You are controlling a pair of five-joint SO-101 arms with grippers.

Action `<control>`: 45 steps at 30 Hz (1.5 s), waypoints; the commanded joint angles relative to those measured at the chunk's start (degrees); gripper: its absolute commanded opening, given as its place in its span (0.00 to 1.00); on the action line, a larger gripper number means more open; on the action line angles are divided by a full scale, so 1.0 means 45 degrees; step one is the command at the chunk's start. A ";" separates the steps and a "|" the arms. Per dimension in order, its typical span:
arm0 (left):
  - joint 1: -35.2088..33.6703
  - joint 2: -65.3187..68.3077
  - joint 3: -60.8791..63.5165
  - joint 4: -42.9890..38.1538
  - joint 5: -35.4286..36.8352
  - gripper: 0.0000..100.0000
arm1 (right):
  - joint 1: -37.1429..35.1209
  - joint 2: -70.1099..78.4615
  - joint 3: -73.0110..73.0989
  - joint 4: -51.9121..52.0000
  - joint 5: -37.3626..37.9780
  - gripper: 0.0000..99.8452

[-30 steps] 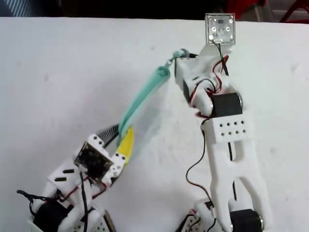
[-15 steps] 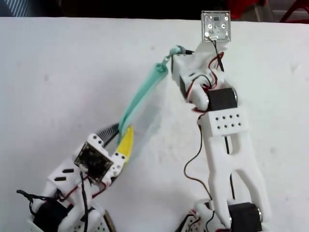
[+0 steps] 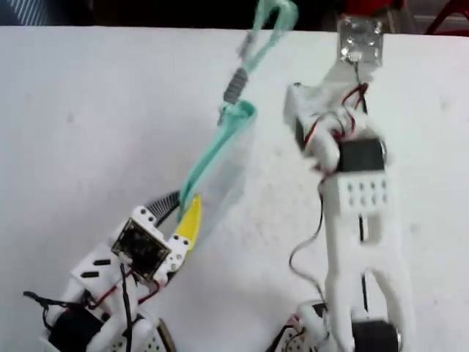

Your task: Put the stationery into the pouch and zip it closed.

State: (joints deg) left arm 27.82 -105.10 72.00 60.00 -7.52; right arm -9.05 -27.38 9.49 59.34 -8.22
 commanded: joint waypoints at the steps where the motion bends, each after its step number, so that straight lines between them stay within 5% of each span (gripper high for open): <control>1: 0.0029 0.0029 -0.0430 0.0293 -0.0156 0.02 | -0.0576 -0.1905 -0.0527 0.1221 -0.1016 0.30; 7: 0.0029 0.0029 -0.0430 0.0391 -0.0156 0.02 | -0.1534 -0.3663 -0.0918 0.1729 -0.1133 0.28; 18: 0.0029 0.0029 -0.0078 0.0176 -0.0176 0.02 | -0.6613 -0.1827 -0.4669 0.5441 -0.1250 0.28; 37: 0.0049 0.0029 -0.0078 0.0195 -0.0176 0.03 | -0.6105 0.3761 -0.8088 0.8371 -0.2266 0.27; 43: 0.0127 0.0029 -0.0078 0.0215 -0.0176 0.05 | -0.5812 0.4816 -0.8147 0.8215 -0.1954 0.00; 45: 0.0049 0.0029 -0.0078 0.0254 -0.0078 0.13 | -0.5382 0.5206 -0.8166 0.8039 -0.1094 0.04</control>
State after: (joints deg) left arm 27.74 -105.10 71.74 60.79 -7.69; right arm -35.60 -6.29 -26.20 96.09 -16.92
